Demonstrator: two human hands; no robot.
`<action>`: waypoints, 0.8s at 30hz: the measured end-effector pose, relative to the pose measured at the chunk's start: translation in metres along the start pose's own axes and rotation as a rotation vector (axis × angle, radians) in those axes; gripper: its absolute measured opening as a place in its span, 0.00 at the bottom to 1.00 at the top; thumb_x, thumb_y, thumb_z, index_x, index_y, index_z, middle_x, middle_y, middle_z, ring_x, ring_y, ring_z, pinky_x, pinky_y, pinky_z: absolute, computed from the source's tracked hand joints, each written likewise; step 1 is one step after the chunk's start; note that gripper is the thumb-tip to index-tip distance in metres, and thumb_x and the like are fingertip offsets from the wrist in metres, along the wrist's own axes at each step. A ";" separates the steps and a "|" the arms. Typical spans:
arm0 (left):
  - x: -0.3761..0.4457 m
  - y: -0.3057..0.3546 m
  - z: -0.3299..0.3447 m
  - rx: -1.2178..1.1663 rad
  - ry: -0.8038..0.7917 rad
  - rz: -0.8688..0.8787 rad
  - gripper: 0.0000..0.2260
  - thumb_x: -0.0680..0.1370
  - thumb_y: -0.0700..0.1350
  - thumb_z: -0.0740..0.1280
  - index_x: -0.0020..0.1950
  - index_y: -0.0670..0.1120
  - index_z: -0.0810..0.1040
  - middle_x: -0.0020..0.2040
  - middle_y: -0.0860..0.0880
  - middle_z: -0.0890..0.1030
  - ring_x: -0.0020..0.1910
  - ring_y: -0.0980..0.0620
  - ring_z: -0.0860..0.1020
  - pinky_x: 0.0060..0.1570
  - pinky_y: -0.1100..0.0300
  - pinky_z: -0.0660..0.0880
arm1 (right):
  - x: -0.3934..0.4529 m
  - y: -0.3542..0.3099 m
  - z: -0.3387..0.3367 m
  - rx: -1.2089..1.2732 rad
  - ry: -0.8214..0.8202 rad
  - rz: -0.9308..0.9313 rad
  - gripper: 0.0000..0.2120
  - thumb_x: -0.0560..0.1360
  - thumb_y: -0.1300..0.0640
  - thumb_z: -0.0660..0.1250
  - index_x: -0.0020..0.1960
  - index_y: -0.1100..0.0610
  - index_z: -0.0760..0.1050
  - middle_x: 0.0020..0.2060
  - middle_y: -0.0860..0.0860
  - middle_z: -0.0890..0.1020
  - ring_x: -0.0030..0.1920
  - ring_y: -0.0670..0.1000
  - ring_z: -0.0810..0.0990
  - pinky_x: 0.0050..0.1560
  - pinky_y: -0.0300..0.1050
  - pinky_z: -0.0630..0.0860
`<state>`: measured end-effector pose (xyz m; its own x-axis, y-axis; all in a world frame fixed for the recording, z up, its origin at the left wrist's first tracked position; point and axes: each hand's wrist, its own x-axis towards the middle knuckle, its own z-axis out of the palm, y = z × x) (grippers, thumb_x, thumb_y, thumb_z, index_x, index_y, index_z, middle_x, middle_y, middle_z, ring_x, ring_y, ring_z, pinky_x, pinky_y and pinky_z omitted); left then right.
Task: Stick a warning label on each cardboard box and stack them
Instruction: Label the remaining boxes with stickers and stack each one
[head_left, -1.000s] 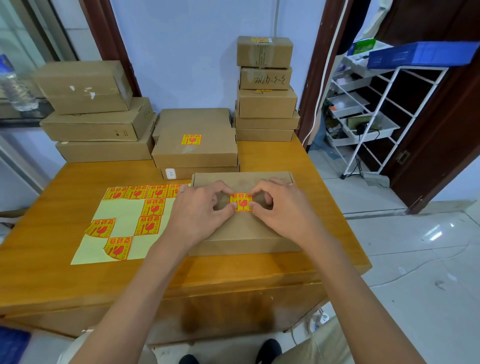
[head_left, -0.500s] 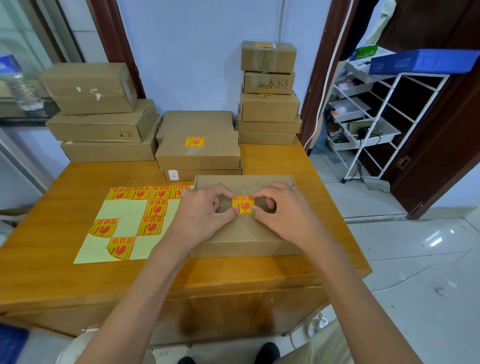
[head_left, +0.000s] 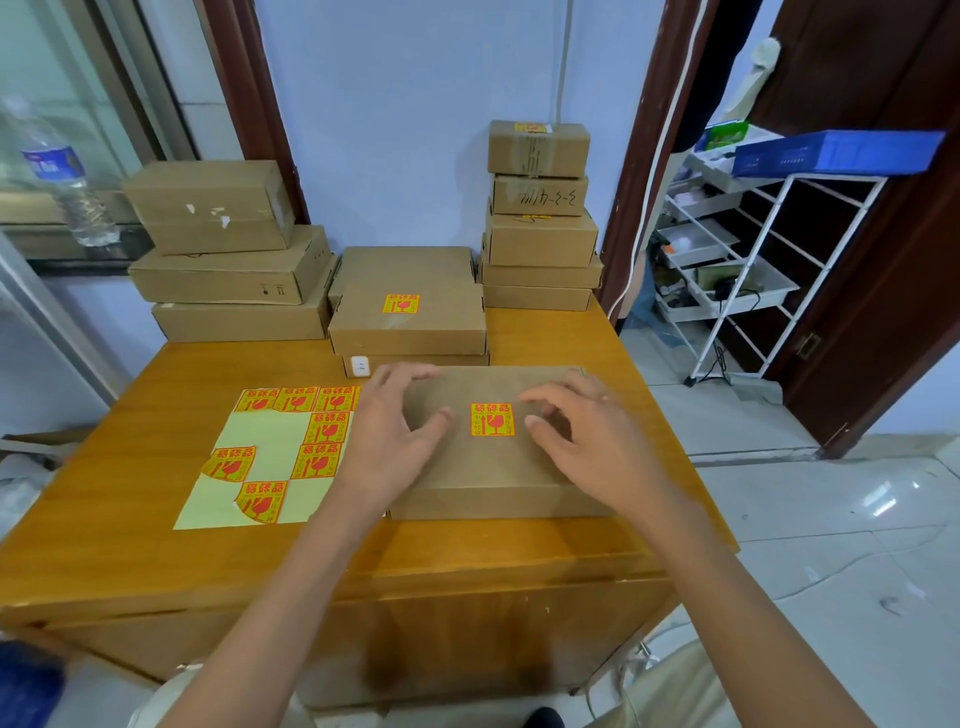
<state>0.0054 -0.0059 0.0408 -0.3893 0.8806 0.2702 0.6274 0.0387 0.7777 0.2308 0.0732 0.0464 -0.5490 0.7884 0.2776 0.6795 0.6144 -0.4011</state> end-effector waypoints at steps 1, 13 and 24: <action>-0.005 0.001 -0.002 0.000 0.015 -0.020 0.22 0.77 0.50 0.74 0.69 0.56 0.72 0.69 0.56 0.71 0.68 0.56 0.68 0.60 0.63 0.71 | -0.006 0.004 -0.002 -0.003 0.041 0.031 0.17 0.82 0.43 0.63 0.70 0.41 0.74 0.60 0.41 0.74 0.60 0.44 0.72 0.58 0.45 0.75; -0.044 -0.014 -0.002 0.132 -0.214 -0.135 0.55 0.61 0.64 0.81 0.80 0.60 0.54 0.81 0.55 0.57 0.77 0.50 0.61 0.75 0.48 0.66 | -0.052 0.011 -0.006 0.242 -0.217 0.286 0.44 0.69 0.29 0.72 0.80 0.33 0.57 0.82 0.34 0.41 0.81 0.48 0.56 0.75 0.54 0.64; -0.054 -0.014 -0.004 0.127 -0.142 -0.104 0.53 0.60 0.65 0.80 0.79 0.60 0.57 0.80 0.55 0.61 0.75 0.51 0.65 0.72 0.49 0.71 | -0.066 0.008 -0.007 0.281 -0.162 0.317 0.44 0.70 0.32 0.75 0.80 0.31 0.56 0.82 0.44 0.55 0.78 0.53 0.61 0.75 0.54 0.64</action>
<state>0.0154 -0.0556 0.0176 -0.3634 0.9260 0.1027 0.6721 0.1842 0.7172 0.2753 0.0265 0.0312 -0.4197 0.9072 -0.0282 0.6799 0.2937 -0.6719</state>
